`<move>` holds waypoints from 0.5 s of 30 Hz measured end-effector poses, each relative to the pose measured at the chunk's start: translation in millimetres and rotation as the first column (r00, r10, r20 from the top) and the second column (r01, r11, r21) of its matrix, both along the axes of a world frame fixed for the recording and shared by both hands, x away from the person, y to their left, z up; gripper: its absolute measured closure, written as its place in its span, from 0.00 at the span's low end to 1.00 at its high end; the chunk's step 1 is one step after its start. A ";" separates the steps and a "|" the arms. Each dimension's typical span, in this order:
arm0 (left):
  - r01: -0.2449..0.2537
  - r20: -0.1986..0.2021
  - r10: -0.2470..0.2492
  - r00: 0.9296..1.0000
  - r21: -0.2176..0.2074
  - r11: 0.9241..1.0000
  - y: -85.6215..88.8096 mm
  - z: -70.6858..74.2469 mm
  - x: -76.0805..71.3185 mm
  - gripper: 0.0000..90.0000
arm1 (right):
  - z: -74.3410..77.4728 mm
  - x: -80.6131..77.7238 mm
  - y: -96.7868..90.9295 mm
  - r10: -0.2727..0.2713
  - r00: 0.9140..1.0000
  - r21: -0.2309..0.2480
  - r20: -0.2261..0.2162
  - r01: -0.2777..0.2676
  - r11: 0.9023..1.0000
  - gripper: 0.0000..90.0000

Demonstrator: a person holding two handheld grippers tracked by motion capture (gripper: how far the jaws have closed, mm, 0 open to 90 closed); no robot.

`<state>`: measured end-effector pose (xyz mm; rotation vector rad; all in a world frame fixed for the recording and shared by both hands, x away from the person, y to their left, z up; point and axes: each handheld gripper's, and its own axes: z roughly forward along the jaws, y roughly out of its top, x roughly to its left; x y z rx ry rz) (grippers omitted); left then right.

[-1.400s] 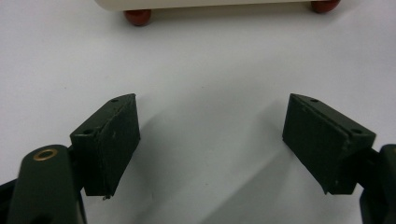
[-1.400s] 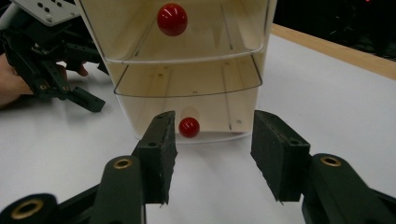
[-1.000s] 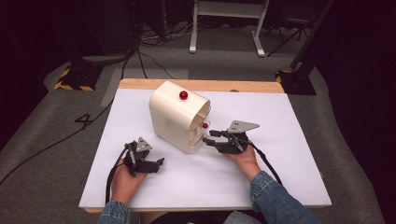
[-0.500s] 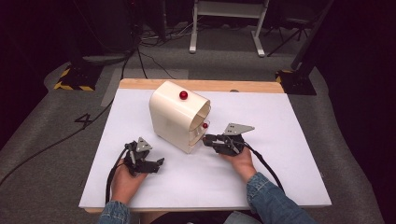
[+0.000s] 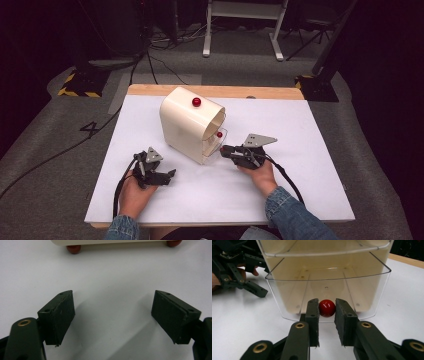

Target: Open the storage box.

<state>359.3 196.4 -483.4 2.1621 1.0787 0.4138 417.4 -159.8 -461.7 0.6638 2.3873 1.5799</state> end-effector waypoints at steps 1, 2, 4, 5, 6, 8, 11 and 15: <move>0.000 0.000 0.000 1.000 0.000 1.000 0.0 0.0 0.0 0.21 | 0.4 -1.6 -2.7 0.000 1.000 0.003 0.001 0.000 1.000 0.82; 0.000 0.000 0.000 1.000 0.000 1.000 0.0 0.0 0.0 0.21 | 1.0 -3.1 -5.2 0.000 1.000 0.003 -0.002 0.000 1.000 0.82; 0.000 0.000 0.000 1.000 0.000 1.000 0.0 0.0 0.0 0.21 | 2.3 -6.2 -9.5 -0.001 1.000 0.004 0.002 0.001 1.000 0.82; 0.000 0.000 0.000 1.000 0.000 1.000 0.0 0.0 0.0 0.21 | 3.0 -7.9 -11.6 -0.001 1.000 0.004 0.001 0.001 1.000 0.82; 0.000 0.000 0.000 1.000 0.001 1.000 0.0 0.0 0.0 0.21 | 3.7 -9.4 -13.6 -0.002 1.000 0.003 0.001 0.002 1.000 0.82; 0.000 0.000 0.000 1.000 0.001 1.000 0.0 0.0 0.0 0.21 | 4.4 -11.9 -17.8 -0.002 1.000 0.007 0.000 0.002 1.000 0.82; 0.000 0.000 0.000 1.000 0.000 1.000 0.0 0.0 0.1 0.21 | 5.4 -16.2 -24.0 -0.002 1.000 0.001 -0.001 0.002 1.000 0.82; 0.001 0.000 -0.001 1.000 0.000 1.000 0.1 0.1 0.3 0.21 | 7.0 -22.8 -33.1 -0.002 1.000 -0.003 0.000 0.002 1.000 0.82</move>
